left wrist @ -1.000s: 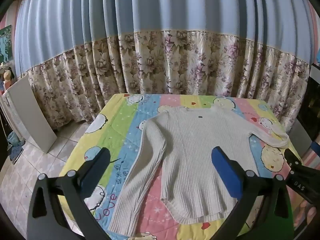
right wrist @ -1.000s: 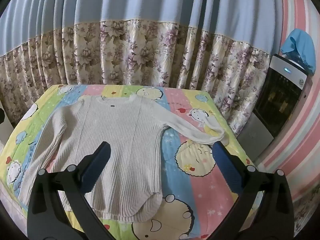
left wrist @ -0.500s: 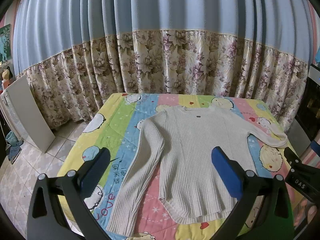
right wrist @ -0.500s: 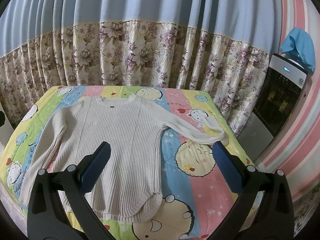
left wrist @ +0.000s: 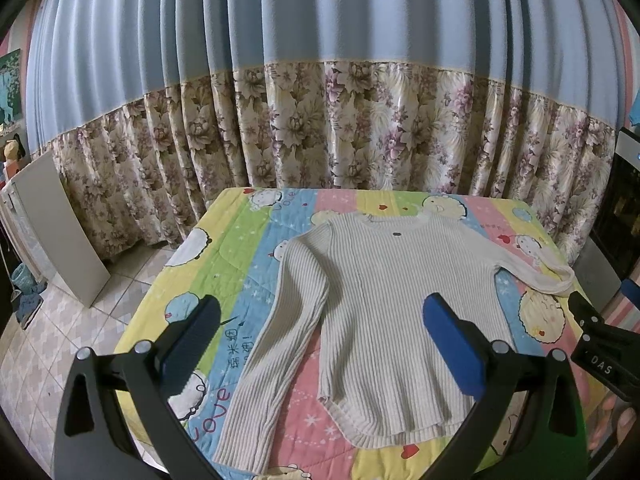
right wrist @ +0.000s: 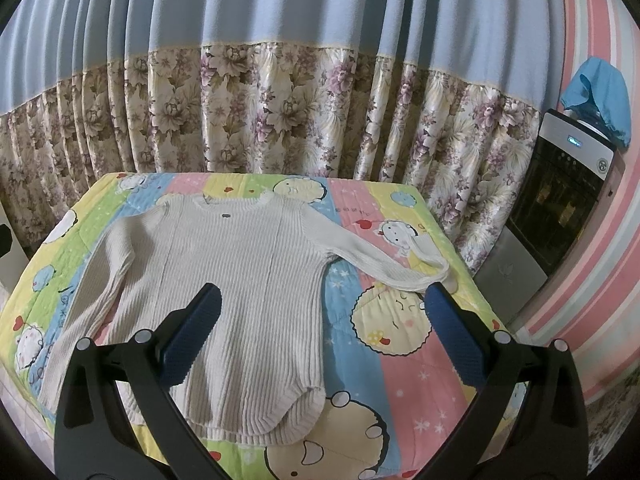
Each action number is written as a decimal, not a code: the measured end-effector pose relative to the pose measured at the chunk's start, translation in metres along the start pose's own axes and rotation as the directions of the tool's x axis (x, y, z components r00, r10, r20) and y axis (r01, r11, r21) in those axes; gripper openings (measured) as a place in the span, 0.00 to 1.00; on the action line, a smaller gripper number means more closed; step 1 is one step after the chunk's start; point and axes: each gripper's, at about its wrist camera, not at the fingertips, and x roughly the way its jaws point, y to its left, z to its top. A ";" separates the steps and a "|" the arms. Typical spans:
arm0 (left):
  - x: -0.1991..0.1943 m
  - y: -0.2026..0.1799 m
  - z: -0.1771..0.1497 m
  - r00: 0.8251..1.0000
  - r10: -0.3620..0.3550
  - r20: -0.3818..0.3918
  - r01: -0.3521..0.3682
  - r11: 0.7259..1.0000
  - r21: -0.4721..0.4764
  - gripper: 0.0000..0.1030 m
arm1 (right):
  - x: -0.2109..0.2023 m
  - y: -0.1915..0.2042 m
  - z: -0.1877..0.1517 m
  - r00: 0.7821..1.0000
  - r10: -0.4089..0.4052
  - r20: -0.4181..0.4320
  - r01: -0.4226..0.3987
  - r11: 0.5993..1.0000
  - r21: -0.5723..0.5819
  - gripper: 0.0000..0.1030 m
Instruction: Fold small clothes
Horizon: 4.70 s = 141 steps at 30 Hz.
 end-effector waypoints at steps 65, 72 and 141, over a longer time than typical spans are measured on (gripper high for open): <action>0.130 -0.038 0.026 0.996 -0.074 0.055 0.073 0.997 0.027 0.98 | 0.135 -0.028 0.010 0.996 0.085 -0.027 -0.086 0.994 -0.062 0.97; 0.209 -0.069 0.043 0.993 -0.055 -0.105 0.067 0.992 0.111 0.98 | 0.196 -0.066 0.018 0.998 -0.019 -0.060 0.009 0.986 -0.169 0.97; 0.310 0.016 0.030 0.924 -0.166 -0.344 0.160 0.986 -0.047 0.98 | 0.278 0.127 -0.013 0.678 0.646 -0.351 -0.710 0.698 -0.087 0.32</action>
